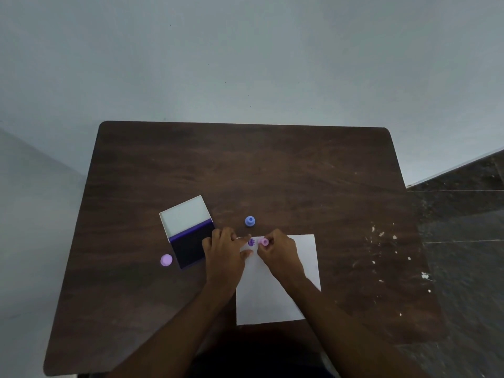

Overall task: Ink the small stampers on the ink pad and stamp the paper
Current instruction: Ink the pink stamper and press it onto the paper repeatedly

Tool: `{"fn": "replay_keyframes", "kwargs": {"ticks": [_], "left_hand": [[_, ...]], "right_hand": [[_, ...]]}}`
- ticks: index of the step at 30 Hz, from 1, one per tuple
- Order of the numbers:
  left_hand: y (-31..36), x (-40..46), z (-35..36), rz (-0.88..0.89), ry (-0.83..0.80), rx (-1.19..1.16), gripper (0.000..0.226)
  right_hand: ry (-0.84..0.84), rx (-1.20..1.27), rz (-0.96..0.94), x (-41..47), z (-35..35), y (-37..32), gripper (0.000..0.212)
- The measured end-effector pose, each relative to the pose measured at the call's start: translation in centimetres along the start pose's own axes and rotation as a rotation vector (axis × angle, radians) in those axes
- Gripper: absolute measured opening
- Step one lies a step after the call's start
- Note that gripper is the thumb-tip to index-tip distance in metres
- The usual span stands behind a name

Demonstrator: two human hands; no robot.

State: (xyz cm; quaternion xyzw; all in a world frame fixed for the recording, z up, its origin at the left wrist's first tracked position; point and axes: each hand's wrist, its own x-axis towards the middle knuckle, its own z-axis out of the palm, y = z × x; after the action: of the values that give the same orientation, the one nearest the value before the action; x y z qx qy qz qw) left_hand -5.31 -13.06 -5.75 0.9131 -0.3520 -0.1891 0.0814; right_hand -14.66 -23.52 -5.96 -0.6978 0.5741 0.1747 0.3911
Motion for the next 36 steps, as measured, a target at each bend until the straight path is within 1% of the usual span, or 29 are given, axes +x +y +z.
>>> {"fn": "replay_keyframes", "kwargs": {"ticks": [6, 9, 20, 22, 25, 27, 30, 36], "left_hand": [[0.1, 0.0, -0.3, -0.018, -0.013, -0.034, 0.045], [0.1, -0.1, -0.3, -0.006, -0.022, -0.012, 0.045], [0.1, -0.2, -0.3, 0.001, 0.031, -0.044, 0.042], [0.1, -0.3, -0.2, 0.005, 0.017, -0.041, 0.043], [0.2, -0.2, -0.3, -0.008, 0.016, -0.050, 0.044], [0.2, -0.2, -0.3, -0.031, 0.018, -0.083, 0.045], [0.2, -0.3, -0.3, -0.020, 0.018, -0.076, 0.046], [0.2, -0.3, -0.3, 0.001, 0.005, -0.063, 0.047]], "right_hand": [[0.020, 0.003, -0.026, 0.0, 0.2, 0.1, 0.036], [0.020, 0.003, -0.023, 0.1, 0.2, 0.0, 0.036], [-0.055, -0.006, 0.067, 0.8, -0.1, -0.8, 0.042], [-0.048, 0.006, 0.053, 0.7, -0.1, -0.8, 0.040], [0.004, 0.041, 0.013, 0.6, 0.1, -0.7, 0.032], [-0.004, 0.027, 0.027, 0.6, 0.0, -0.9, 0.032], [-0.019, 0.009, 0.044, 0.7, -0.1, -1.1, 0.033], [-0.006, 0.027, 0.039, 0.6, 0.1, -1.0, 0.027]]}}
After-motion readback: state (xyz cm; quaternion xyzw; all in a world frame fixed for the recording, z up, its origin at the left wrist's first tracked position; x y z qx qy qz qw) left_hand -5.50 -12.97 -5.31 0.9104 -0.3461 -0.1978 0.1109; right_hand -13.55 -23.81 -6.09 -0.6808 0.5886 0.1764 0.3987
